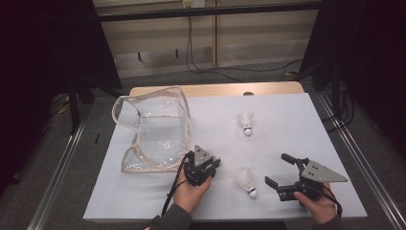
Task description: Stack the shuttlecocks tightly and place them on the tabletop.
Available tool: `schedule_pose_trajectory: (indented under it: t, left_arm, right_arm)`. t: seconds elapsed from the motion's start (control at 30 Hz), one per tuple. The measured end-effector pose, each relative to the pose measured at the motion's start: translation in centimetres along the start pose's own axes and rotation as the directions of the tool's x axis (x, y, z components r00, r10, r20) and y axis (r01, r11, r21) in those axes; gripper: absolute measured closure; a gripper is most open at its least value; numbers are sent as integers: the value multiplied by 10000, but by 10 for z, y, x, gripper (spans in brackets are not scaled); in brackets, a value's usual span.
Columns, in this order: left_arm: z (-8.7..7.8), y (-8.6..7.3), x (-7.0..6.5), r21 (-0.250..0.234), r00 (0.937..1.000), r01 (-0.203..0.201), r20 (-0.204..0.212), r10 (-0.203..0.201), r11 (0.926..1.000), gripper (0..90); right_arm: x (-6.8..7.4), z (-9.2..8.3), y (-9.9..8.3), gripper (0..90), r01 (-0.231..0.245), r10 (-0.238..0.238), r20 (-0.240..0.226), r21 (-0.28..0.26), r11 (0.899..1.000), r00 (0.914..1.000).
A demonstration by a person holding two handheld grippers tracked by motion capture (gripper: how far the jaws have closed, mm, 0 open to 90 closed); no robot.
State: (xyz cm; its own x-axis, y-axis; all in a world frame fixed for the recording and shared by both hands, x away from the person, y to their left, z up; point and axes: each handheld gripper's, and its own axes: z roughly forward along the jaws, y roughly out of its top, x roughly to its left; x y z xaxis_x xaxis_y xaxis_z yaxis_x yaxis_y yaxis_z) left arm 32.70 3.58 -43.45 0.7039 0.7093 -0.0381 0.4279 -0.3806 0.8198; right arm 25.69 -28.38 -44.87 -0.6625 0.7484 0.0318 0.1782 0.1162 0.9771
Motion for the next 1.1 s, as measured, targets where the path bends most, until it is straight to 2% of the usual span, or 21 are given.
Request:
schedule_pose_trajectory:
  t: [0.07, 0.1, 0.13, 0.2, 0.4, 0.77, 0.87, 1.1]
  left_arm:
    - [2, 2, -1, -15, 10000, 14, 33, -14, 10000, 794]
    - [3, 3, 0, -49, 9998, -178, -52, 178, 9998, 801]
    - [4, 3, -2, -118, 10000, -44, -53, 43, 9999, 810]
    - [7, 5, -2, -166, 10000, -19, -55, 18, 9999, 823]
    - [10, 10, -5, -219, 10000, -72, -32, 71, 9997, 861]
    - [15, 24, -12, -408, 9998, 12, 202, -4, 9992, 869]
    - [18, 28, -13, -507, 9997, 125, 193, -115, 9986, 869]
    - [24, 41, -10, -494, 10000, 27, 87, -23, 9988, 869]
  right_arm:
    - [0, -1, 0, 15, 3, -3, -7, -28, 10000, 10000]
    - [0, -1, 0, 15, -23, 23, 6, -37, 10000, 10000]
    - [0, -1, 0, 16, -31, 31, 17, -52, 10000, 10000]
    - [-1, -2, 0, 16, -30, 30, 33, -67, 10000, 10000]
    - [-1, -2, 0, 15, -77, 77, 52, -72, 9999, 10000]
    - [-1, -3, 0, 16, -13, 14, 50, -85, 10000, 10000]
    - [-1, -3, 1, 16, -15, 16, 80, -103, 9999, 10000]
    - [-1, -3, 1, 16, -22, 23, 115, -113, 9999, 9999]
